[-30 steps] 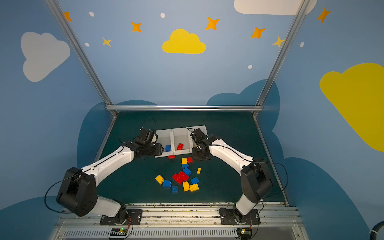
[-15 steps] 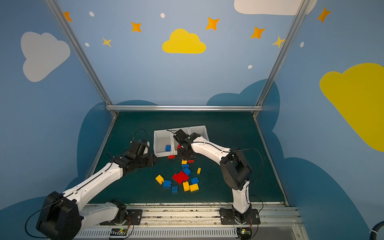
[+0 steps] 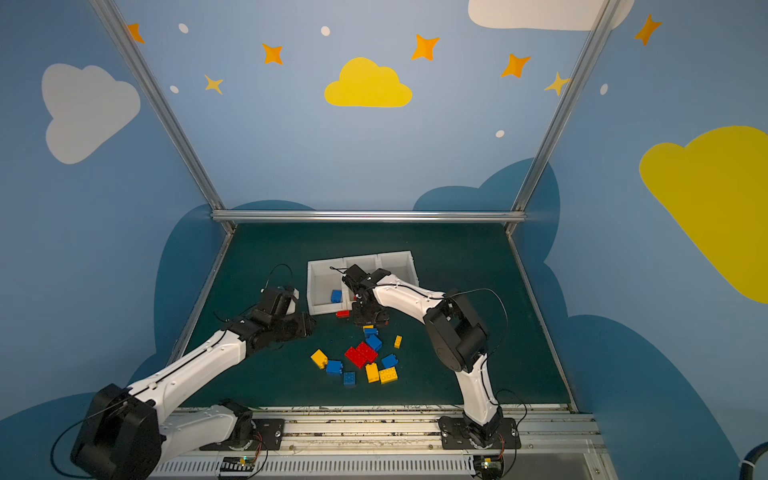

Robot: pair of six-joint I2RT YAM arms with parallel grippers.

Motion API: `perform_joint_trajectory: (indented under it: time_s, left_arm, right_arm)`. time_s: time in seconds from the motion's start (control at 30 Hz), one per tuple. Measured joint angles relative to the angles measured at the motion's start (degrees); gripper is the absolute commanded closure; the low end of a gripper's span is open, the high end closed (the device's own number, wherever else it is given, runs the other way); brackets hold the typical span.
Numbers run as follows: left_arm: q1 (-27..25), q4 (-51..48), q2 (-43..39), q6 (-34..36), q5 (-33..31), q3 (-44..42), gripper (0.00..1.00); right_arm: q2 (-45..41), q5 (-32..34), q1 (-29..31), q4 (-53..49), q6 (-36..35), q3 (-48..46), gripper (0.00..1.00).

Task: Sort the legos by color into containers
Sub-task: 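Lower the right gripper onto a yellow brick while the left gripper withdraws, then carry the yellow brick with the right gripper into the farthest compartment and release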

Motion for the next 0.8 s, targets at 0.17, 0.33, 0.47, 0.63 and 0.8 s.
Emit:
perform_joint_trajectory:
  time_s: [0.17, 0.33, 0.47, 0.63, 0.8]
  left_arm:
    - [0.0, 0.7, 0.0, -0.15, 0.26, -0.2, 0.46]
    - [0.0, 1.09, 0.39, -0.17, 0.52, -0.46, 0.46]
    - [0.0, 1.25, 0.59, -0.17, 0.98, -0.59, 0.46]
    - [0.0, 1.29, 0.61, -0.17, 1.44, -0.59, 0.45]
    - [0.0, 1.31, 0.66, -0.17, 1.53, -0.59, 0.45]
  right_arm:
    - [0.9, 0.0, 0.07, -0.07, 0.04, 0.79, 0.61]
    - [1.4, 0.02, 0.09, -0.04, 0.07, 1.16, 0.67]
    - [1.4, 0.02, 0.28, -0.02, 0.24, 1.16, 0.7]
    - [1.4, 0.17, 0.46, 0.0, 0.2, 1.16, 0.71]
    - [1.25, 0.59, 0.63, 0.0, 0.0, 1.16, 0.71]
